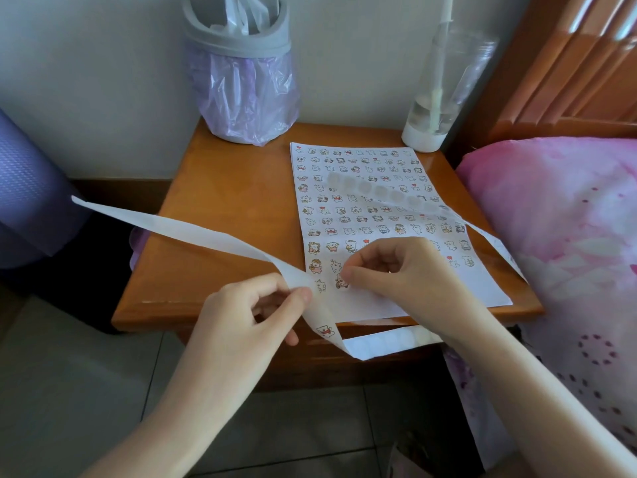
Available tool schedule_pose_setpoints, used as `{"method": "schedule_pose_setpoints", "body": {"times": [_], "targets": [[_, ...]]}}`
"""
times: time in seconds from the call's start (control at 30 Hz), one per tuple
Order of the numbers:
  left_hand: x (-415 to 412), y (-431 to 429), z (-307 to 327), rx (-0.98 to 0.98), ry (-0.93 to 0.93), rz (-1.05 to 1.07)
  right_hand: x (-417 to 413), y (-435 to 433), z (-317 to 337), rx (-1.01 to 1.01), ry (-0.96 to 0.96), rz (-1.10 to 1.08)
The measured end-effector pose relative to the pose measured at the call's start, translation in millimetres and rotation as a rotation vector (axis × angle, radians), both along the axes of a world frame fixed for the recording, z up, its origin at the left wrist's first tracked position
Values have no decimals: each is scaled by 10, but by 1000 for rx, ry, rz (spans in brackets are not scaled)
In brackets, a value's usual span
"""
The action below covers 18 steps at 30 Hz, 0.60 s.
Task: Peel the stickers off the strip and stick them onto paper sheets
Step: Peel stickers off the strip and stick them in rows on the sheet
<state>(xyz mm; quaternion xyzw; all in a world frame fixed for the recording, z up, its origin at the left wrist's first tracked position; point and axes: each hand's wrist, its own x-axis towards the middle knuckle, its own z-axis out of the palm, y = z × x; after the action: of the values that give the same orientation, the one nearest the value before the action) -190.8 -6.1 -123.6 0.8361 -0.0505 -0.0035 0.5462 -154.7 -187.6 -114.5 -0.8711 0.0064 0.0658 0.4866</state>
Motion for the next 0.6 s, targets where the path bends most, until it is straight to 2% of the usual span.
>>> {"method": "schedule_pose_setpoints", "body": {"times": [0.6], "targets": [[-5, 0, -7, -9, -10, 13, -32, 46, -48, -86, -93, 27]]}}
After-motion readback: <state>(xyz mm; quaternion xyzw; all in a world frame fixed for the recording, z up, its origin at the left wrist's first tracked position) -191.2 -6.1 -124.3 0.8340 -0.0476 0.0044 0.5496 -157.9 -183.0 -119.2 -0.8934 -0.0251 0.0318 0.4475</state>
